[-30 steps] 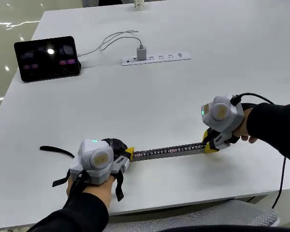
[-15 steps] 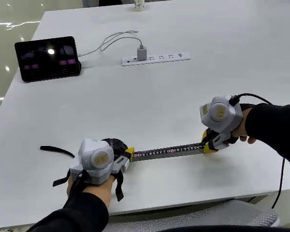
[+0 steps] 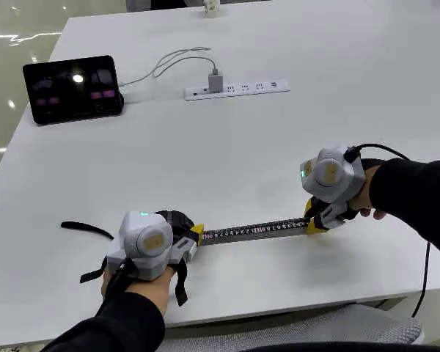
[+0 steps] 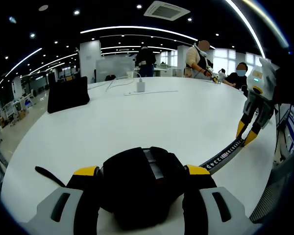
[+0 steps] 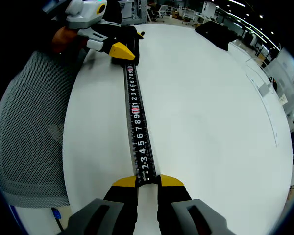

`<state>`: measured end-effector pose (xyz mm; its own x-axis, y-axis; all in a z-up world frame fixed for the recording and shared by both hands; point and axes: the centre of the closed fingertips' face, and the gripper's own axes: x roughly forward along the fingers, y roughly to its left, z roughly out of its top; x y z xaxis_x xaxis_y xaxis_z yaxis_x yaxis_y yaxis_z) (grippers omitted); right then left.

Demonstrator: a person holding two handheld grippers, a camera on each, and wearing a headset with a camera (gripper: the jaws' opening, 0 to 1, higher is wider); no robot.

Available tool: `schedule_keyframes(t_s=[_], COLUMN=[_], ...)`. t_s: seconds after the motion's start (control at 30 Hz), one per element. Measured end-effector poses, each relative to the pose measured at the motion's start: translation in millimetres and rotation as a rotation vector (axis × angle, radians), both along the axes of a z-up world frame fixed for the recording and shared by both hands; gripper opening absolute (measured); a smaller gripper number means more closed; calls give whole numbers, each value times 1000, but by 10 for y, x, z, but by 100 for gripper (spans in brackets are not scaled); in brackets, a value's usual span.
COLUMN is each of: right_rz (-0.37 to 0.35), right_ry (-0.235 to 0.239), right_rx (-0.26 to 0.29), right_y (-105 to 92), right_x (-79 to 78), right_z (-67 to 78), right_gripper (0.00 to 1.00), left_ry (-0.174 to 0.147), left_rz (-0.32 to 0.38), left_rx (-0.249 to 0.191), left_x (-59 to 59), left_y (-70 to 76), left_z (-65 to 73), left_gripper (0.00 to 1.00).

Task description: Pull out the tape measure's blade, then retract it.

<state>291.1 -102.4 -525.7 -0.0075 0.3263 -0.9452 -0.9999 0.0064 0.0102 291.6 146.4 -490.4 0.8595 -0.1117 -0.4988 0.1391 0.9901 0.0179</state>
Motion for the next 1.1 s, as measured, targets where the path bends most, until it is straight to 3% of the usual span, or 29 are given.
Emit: schedule_keyframes(t_s=[1.1], right_rz=[-30], right_ry=[3], right_rx=[12], right_y=[98], right_x=[-22], right_z=[4], right_gripper=[11], left_ry=[-5], left_rz=[-5], left_rx=[0], left_x=[-19], left_y=[-20], left_z=[-9], left_gripper=[64])
